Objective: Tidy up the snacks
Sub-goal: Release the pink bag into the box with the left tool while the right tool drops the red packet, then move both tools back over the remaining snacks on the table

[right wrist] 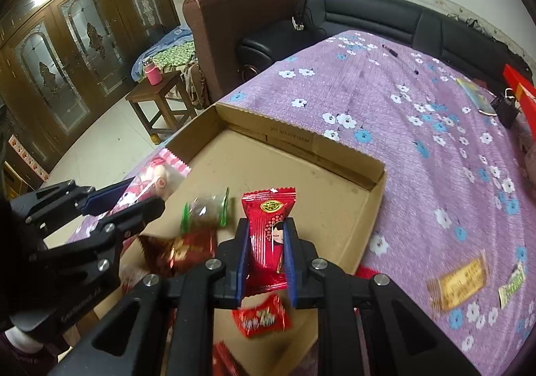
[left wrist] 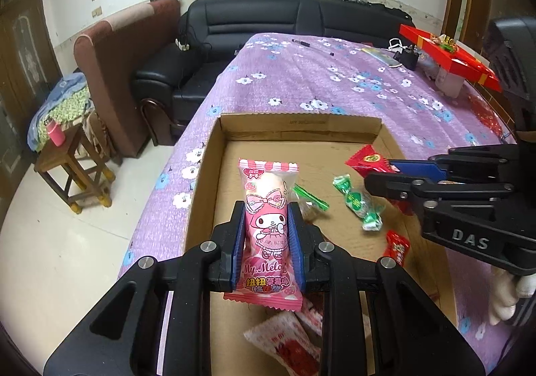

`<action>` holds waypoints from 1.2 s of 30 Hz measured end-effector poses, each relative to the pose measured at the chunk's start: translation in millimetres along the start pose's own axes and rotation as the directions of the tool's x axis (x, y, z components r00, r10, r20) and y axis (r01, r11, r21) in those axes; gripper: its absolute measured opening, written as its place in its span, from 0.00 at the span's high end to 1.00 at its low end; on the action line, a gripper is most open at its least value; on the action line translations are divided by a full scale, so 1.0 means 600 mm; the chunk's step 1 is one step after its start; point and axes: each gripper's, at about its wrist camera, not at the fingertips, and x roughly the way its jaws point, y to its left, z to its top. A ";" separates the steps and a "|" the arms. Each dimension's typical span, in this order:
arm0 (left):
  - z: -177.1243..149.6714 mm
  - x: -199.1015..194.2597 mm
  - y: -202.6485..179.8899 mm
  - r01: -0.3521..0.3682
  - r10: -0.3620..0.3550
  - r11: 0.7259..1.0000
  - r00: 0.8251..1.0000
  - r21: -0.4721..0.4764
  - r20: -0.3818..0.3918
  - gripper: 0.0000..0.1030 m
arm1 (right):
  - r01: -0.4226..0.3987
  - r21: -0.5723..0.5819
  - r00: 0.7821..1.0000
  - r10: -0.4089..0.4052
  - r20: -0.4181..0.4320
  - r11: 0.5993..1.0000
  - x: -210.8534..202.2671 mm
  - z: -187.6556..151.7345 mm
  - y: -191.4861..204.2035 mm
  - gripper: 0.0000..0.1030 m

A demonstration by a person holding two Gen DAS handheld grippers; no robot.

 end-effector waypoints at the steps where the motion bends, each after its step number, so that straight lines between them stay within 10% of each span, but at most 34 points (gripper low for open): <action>1: 0.005 0.007 0.003 0.005 -0.005 1.000 1.000 -0.007 -0.010 0.77 | 0.001 0.003 1.000 -0.001 -0.006 1.000 0.006 0.004 -0.001 0.79; 25: 0.026 0.006 0.071 0.091 -0.107 0.975 0.992 -0.201 -0.068 0.77 | -0.034 0.094 0.998 0.028 0.061 0.995 -0.023 0.010 -0.039 0.60; 36: -0.003 -0.111 -0.044 0.260 -0.258 0.955 0.966 -0.142 0.031 0.76 | -0.024 0.193 0.995 0.004 0.103 0.981 -0.098 -0.068 -0.121 0.56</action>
